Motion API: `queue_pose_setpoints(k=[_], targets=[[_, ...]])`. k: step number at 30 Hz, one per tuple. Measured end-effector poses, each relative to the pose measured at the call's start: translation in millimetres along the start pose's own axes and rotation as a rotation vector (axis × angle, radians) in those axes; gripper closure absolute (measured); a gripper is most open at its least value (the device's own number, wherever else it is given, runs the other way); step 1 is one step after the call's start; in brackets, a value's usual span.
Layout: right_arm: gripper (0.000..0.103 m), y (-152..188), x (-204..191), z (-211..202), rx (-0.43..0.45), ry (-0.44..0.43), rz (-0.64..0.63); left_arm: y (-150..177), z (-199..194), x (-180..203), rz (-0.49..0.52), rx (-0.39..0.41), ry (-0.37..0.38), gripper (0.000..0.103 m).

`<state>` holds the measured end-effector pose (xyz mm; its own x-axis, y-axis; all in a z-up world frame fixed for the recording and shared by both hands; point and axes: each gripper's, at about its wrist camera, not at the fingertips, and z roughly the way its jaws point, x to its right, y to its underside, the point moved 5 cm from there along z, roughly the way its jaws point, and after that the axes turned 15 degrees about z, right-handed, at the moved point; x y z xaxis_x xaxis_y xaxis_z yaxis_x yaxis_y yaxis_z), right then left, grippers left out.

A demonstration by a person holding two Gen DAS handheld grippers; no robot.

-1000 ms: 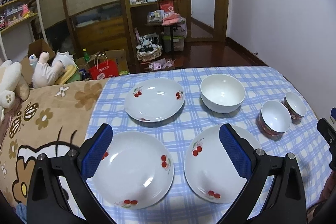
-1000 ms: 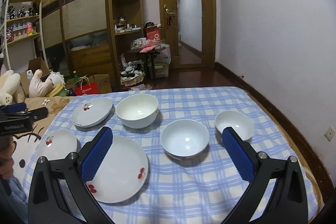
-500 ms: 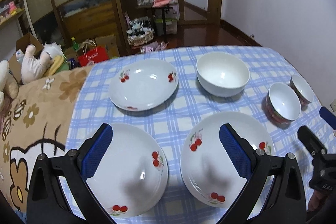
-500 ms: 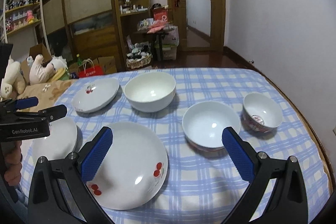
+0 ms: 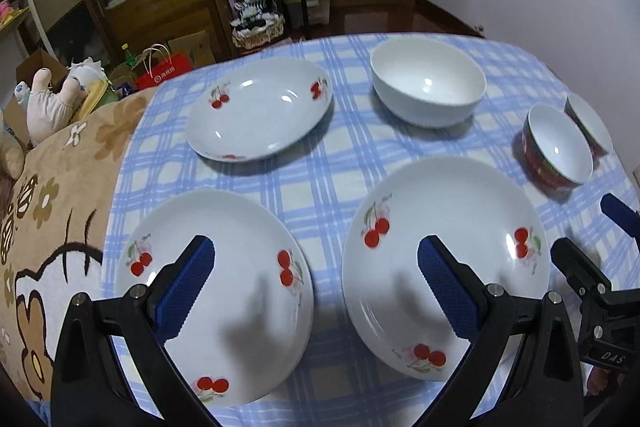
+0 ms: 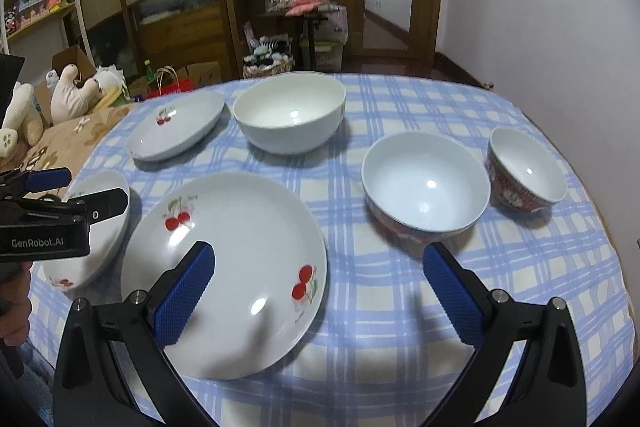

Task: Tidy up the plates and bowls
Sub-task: 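Reach the left gripper to a cherry plate rim while the right gripper grips the opposite rim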

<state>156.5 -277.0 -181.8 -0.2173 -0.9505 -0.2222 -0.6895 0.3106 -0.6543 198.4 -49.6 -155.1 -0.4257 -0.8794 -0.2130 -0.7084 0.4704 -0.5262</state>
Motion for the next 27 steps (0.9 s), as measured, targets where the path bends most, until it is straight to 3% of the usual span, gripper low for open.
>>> queue_pose_setpoints(k=[7, 14, 16, 18, 23, 25, 27], targets=[[0.000, 10.3, 0.7, 11.9, -0.053, 0.015, -0.008, 5.1, 6.5, 6.1, 0.007, -0.011, 0.043, 0.004], [0.004, 21.0, -4.2, 19.9, -0.094, 0.012, -0.033, 5.9, 8.3, 7.9, -0.010, -0.009, 0.104, 0.025], [0.011, 24.1, -5.4, 23.4, -0.111, 0.009, -0.037, 6.3, 9.4, 9.4, -0.004, -0.010, 0.117, 0.031], [0.019, 26.6, -5.8, 26.8, -0.133, 0.005, -0.035, 7.2, 10.9, 11.6, 0.000, -0.015, 0.140, 0.045], [0.040, 31.4, -2.7, 34.7, -0.184, -0.007, -0.016, 11.0, 18.1, 15.0, -0.002, -0.043, 0.178, 0.046], [0.053, 33.6, -1.2, 36.9, -0.200, -0.008, -0.012, 12.7, 20.9, 17.6, 0.002, -0.054, 0.193, 0.046], [0.062, 35.8, 0.0, 40.2, -0.219, -0.008, -0.006, 14.5, 24.0, 21.6, 0.011, -0.070, 0.214, 0.051]])
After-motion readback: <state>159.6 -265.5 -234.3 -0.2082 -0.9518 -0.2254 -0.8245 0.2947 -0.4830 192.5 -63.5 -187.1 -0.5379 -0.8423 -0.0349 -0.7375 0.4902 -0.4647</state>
